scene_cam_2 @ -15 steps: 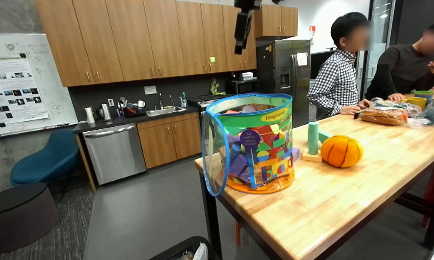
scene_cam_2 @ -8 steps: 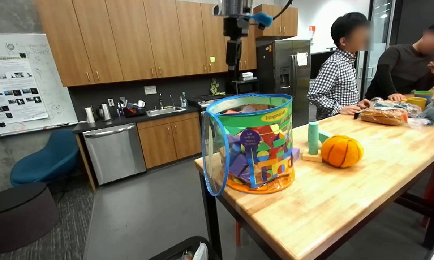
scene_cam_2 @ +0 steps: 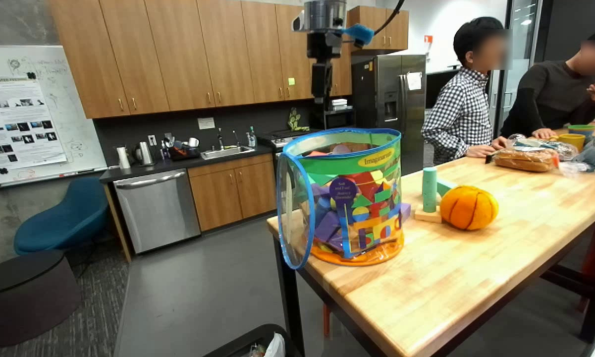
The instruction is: Move the orange block from the bag to the table
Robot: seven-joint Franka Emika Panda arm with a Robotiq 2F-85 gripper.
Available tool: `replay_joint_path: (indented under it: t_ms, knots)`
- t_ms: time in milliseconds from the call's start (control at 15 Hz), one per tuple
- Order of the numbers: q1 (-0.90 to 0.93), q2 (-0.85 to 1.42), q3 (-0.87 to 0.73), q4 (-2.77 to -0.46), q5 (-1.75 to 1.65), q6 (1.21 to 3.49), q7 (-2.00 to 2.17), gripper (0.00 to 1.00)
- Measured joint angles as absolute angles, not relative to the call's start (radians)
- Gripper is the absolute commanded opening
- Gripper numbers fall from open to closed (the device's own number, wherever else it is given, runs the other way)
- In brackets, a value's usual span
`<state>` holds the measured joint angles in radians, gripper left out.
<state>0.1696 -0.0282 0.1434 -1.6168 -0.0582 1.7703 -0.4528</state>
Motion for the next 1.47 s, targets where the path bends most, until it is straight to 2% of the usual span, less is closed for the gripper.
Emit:
replay_joint_path:
  t_ms: [1467]
  knots:
    - [0.104,0.153,0.109,-1.569,-0.144,1.813,-0.370,1.00]
